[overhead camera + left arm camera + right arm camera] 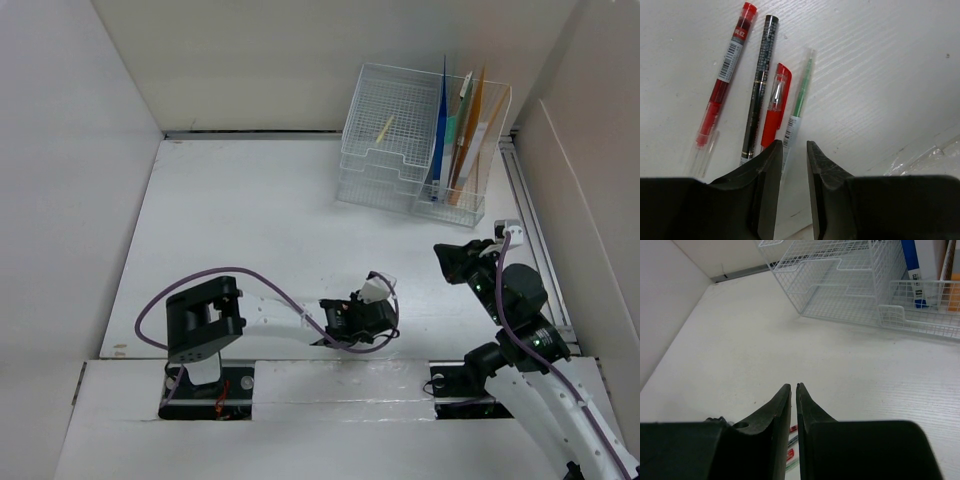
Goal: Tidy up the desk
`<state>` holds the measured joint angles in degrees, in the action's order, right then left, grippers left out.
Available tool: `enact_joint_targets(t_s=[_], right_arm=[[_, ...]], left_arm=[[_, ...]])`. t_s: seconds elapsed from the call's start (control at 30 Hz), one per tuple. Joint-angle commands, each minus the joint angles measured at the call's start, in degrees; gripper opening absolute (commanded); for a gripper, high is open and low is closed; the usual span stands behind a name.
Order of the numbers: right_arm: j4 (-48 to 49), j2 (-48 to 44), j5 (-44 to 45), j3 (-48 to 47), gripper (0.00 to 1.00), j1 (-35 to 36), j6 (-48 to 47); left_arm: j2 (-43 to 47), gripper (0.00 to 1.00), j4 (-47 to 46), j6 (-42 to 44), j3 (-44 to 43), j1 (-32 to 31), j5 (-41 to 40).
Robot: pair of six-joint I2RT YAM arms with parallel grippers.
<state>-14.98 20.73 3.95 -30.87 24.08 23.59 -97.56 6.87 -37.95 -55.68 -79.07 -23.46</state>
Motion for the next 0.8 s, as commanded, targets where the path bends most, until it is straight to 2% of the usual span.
enact_joint_targets(t_s=[0.0,0.3,0.4,0.5,0.63,0.77], right_arm=[[1.89,0.27,-0.87,-0.24,0.14,0.45,-0.39],[1.98,0.19,-0.69,-0.15,0.14,0.45,-0.39],[2.06,0.27,-0.69,-0.15,0.14,0.45,-0.39],[2.15,0.36,-0.69,-0.24,0.14,0.45,-0.39],[2.33,0.36,-0.69,-0.50,0.14,0.45,-0.22],[2.33,0.19,-0.34,-0.85,0.14,0.45,-0.30]], left_arm=[[0.97,0.23,-0.37,-0.54,2.50,1.37,-0.89],[-0.62,0.19,-3.36,0.51,4.00,1.99,2.89],[-0.62,0.13,-3.80,1.04,4.00,1.99,3.60],[-0.79,0.11,-3.45,1.13,3.83,1.99,3.60],[-1.32,0.00,-3.27,1.39,3.30,1.99,3.69],[0.08,0.00,-1.43,1.22,1.54,1.37,1.32]])
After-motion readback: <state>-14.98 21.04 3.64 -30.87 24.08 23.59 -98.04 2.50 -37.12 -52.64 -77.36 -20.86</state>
